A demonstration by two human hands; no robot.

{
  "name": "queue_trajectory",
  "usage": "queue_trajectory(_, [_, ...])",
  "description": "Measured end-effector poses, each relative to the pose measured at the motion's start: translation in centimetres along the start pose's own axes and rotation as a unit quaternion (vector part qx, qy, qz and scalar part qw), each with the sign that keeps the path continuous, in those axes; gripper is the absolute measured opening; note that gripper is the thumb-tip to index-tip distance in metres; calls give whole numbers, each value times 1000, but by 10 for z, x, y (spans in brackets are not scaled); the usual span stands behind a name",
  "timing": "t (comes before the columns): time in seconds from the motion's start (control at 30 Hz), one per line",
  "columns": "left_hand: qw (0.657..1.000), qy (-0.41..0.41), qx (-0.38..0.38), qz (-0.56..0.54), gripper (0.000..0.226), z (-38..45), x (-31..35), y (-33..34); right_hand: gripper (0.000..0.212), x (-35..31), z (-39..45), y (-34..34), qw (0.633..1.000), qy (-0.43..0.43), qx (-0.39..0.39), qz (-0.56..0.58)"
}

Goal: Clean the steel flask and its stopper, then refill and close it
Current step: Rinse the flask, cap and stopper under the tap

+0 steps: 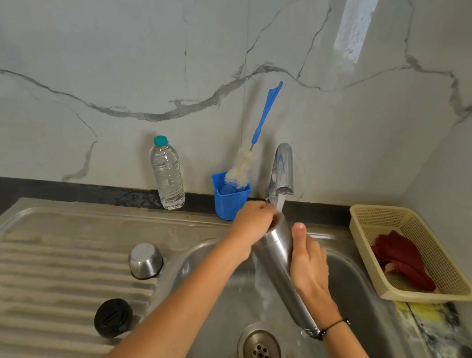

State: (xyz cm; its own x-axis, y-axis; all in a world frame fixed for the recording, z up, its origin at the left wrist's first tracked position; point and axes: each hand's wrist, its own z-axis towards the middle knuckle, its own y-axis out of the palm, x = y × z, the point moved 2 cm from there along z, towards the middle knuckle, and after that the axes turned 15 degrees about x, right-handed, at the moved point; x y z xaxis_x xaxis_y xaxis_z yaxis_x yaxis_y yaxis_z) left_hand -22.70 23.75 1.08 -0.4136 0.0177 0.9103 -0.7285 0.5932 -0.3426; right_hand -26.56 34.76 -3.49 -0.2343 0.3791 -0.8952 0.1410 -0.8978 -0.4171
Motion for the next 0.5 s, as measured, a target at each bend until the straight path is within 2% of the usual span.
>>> queue_trajectory(0.1, [991,62,53,-108,17,-14,-11,5,57,0,5,0,1000,-5,27,6])
queue_trajectory(0.17, [980,120,76,-139,21,-23,-19,9,64,2,6,2,999,-3,35,18])
queue_trajectory(0.27, [952,283,112,-26,53,-37,-31,15,72,10,8,3,997,14,56,51])
queue_trajectory(0.33, [934,337,115,21,63,-41,-34,10,70,15,8,2,997,16,58,44])
queue_trajectory(0.43, [906,414,77,39,44,-37,-39,-2,72,19,9,1,997,30,58,38])
queue_trajectory(0.5, [884,459,87,18,39,-39,-38,-8,76,18,11,0,997,35,52,56])
